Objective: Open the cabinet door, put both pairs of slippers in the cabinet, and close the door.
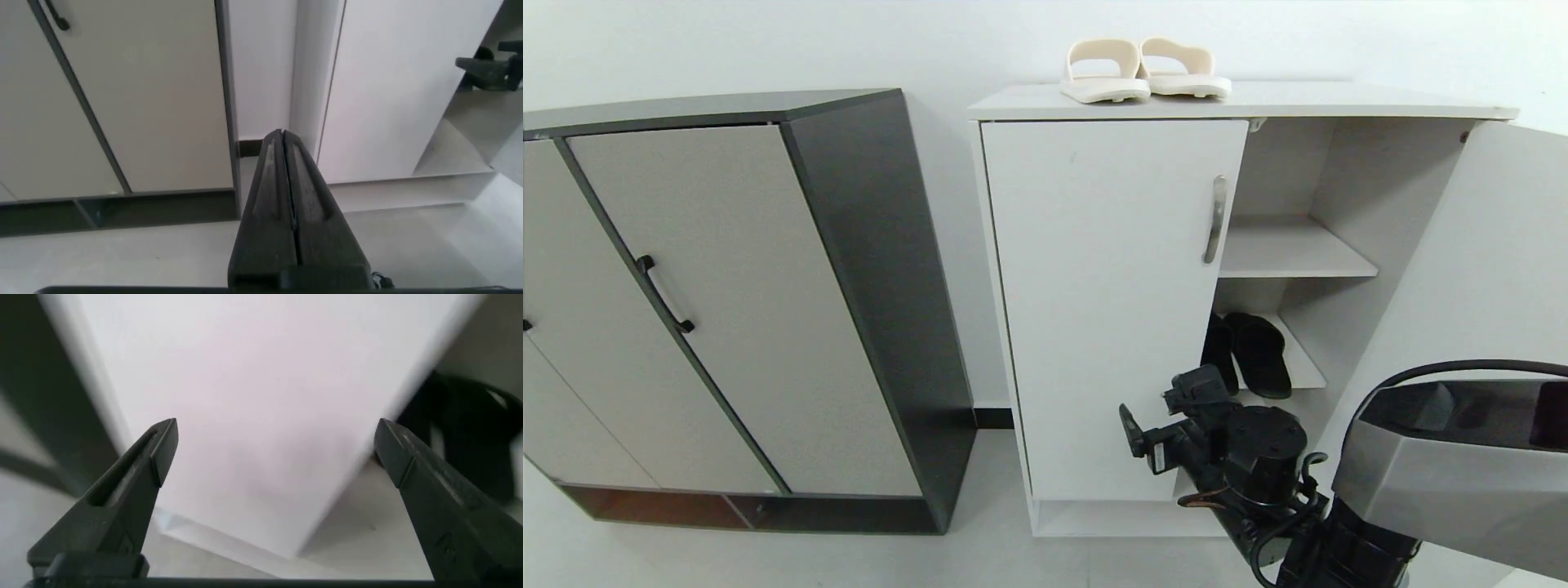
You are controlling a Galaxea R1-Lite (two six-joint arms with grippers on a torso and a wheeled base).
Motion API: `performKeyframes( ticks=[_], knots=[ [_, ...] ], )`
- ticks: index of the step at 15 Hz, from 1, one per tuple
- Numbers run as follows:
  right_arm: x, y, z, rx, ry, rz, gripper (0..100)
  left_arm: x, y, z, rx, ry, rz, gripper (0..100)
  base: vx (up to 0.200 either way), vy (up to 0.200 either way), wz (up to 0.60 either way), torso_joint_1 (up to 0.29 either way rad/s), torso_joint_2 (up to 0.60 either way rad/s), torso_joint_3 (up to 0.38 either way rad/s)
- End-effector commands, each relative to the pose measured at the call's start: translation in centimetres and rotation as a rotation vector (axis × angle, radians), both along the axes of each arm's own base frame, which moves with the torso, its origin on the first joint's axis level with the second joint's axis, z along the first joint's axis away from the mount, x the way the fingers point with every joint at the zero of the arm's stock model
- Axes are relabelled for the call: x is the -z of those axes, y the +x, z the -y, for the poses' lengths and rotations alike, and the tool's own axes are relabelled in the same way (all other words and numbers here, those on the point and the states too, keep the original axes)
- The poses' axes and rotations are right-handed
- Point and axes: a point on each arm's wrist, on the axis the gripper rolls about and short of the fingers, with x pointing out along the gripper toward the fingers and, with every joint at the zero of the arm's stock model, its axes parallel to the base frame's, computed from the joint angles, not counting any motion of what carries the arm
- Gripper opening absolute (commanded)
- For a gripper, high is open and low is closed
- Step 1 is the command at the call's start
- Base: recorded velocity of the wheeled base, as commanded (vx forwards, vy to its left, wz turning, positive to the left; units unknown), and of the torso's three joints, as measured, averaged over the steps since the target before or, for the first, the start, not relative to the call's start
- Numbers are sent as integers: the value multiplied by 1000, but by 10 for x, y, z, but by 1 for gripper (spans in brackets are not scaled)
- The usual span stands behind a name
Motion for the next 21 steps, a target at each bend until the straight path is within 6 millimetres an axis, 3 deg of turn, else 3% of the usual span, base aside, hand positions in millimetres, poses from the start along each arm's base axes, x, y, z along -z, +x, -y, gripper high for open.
performKeyframes(
  ticks=[1, 14, 21],
  knots=[
    [8, 0, 1, 2, -19, -19, 100, 0, 0, 0, -1, 0, -2, 0, 0, 0, 0, 0, 0, 0],
    [8, -1, 0, -5, -19, -19, 100, 0, 0, 0, -1, 0, -2, 0, 0, 0, 0, 0, -6, -4],
    [8, 0, 0, -5, -18, -17, 100, 0, 0, 0, -1, 0, 0, 0, 0, 0, 0, 39, -370, -339]
  ],
)
